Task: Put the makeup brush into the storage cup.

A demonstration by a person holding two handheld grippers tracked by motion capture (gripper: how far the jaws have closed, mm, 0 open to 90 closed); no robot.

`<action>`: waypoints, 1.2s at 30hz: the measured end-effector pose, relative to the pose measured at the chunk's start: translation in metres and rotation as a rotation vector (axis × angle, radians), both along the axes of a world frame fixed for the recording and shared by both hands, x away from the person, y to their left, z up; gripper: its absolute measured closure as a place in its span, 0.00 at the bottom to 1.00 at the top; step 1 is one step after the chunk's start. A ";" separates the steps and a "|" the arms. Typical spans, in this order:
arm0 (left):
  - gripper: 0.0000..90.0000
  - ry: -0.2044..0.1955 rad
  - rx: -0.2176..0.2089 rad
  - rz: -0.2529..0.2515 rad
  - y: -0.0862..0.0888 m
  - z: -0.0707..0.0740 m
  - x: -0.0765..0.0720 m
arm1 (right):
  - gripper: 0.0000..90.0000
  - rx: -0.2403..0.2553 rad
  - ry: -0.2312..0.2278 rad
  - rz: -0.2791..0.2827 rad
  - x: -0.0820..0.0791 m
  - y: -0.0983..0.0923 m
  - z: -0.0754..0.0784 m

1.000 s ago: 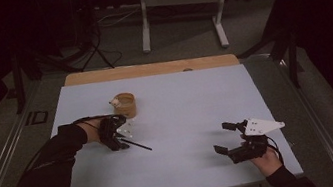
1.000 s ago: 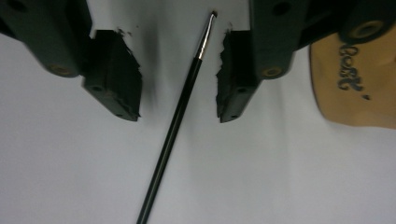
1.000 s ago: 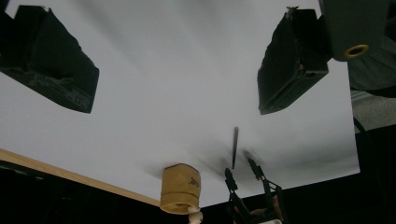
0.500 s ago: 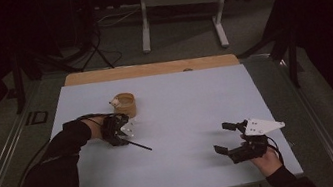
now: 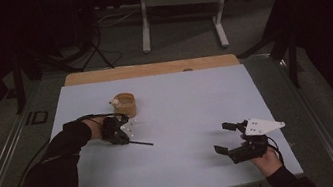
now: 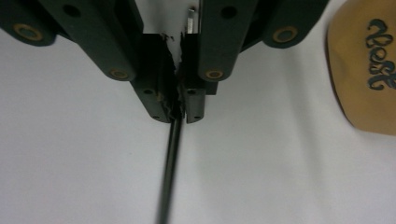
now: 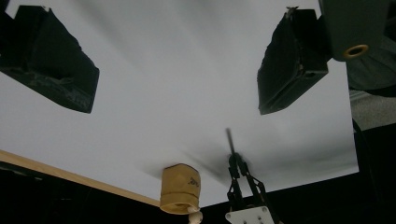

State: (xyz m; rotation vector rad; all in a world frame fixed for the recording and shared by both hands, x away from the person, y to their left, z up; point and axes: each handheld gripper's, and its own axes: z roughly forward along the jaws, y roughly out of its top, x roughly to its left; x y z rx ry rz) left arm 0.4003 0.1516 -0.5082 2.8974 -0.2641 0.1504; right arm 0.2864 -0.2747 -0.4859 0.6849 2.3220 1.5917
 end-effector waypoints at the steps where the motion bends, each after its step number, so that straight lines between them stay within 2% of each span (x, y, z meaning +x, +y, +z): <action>1: 0.93 0.000 0.000 0.000 0.000 0.000 0.000 | 0.14 0.000 0.001 0.001 0.000 0.000 0.000; 4: 0.95 0.013 -0.010 0.024 0.001 0.001 0.002 | 0.14 -0.003 0.002 0.001 0.000 0.000 0.000; 7: 0.95 0.002 -0.027 0.043 -0.001 0.006 0.002 | 0.14 -0.001 -0.004 -0.001 0.000 0.000 0.000; 9: 0.95 0.004 -0.036 0.078 -0.003 0.011 0.003 | 0.14 -0.001 -0.004 -0.001 0.000 0.000 0.001; 11: 0.95 0.018 -0.044 0.093 -0.005 0.017 0.002 | 0.14 0.000 -0.004 -0.002 0.000 0.000 0.001; 14: 0.95 0.062 -0.064 0.108 -0.011 0.024 -0.001 | 0.14 -0.002 -0.005 -0.001 -0.001 0.000 0.001; 16: 0.95 0.069 -0.067 0.112 -0.016 0.028 -0.004 | 0.14 -0.004 -0.006 0.000 -0.001 0.000 0.001; 18: 0.95 0.064 -0.060 0.126 -0.021 0.031 -0.006 | 0.14 -0.002 -0.005 0.000 -0.001 0.000 0.001; 20: 0.95 0.029 -0.041 0.159 -0.026 0.034 -0.009 | 0.14 -0.005 -0.006 -0.002 -0.001 0.000 0.001; 21: 0.95 0.031 -0.035 0.170 -0.027 0.034 -0.009 | 0.14 -0.004 -0.005 -0.001 -0.001 0.000 0.001; 23: 0.95 0.035 -0.015 0.235 -0.031 0.035 -0.009 | 0.14 -0.006 -0.006 -0.001 -0.001 0.000 0.001; 28: 0.95 0.035 -0.023 0.246 -0.034 0.037 -0.010 | 0.14 -0.006 -0.005 -0.001 -0.001 0.000 0.001; 29: 0.95 0.036 -0.045 0.244 -0.035 0.039 -0.012 | 0.14 -0.008 -0.005 -0.001 -0.001 0.000 0.001; 30: 0.95 0.055 -0.057 0.244 -0.035 0.040 -0.011 | 0.14 -0.011 -0.007 -0.002 -0.001 0.000 0.001; 35: 0.95 0.059 -0.080 0.246 -0.037 0.046 -0.015 | 0.14 -0.017 -0.012 -0.002 -0.001 0.001 0.002; 36: 0.95 0.073 -0.084 0.258 -0.038 0.048 -0.016 | 0.14 -0.017 -0.012 -0.002 -0.001 0.001 0.001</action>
